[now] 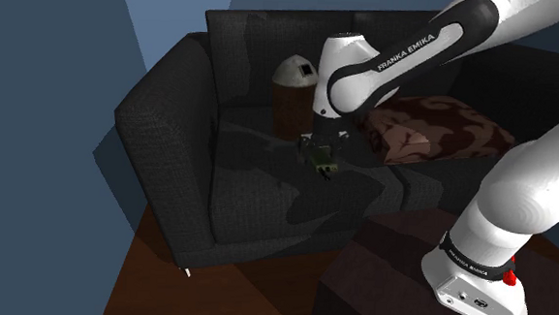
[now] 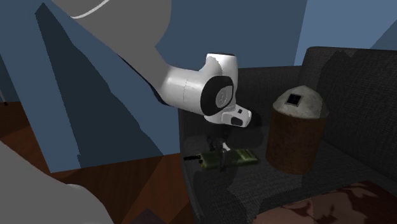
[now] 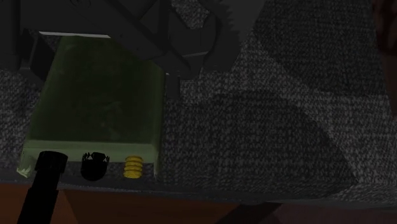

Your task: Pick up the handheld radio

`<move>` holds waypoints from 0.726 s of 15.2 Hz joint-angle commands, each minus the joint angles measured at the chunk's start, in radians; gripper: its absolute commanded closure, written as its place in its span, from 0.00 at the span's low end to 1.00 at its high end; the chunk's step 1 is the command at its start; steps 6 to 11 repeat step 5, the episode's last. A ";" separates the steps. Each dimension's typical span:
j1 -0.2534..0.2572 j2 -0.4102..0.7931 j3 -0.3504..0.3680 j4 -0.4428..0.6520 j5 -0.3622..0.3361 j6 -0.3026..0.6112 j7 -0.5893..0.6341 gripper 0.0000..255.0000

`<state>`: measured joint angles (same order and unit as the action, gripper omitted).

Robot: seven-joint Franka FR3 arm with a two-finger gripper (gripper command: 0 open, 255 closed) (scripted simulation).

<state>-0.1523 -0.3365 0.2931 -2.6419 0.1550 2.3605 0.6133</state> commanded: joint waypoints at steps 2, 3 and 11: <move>0.002 -0.030 -0.005 0.019 0.002 -0.049 -0.002 1.00; 0.002 -0.039 -0.007 0.026 0.002 -0.065 -0.002 1.00; 0.002 -0.041 -0.008 0.027 0.002 -0.068 -0.002 1.00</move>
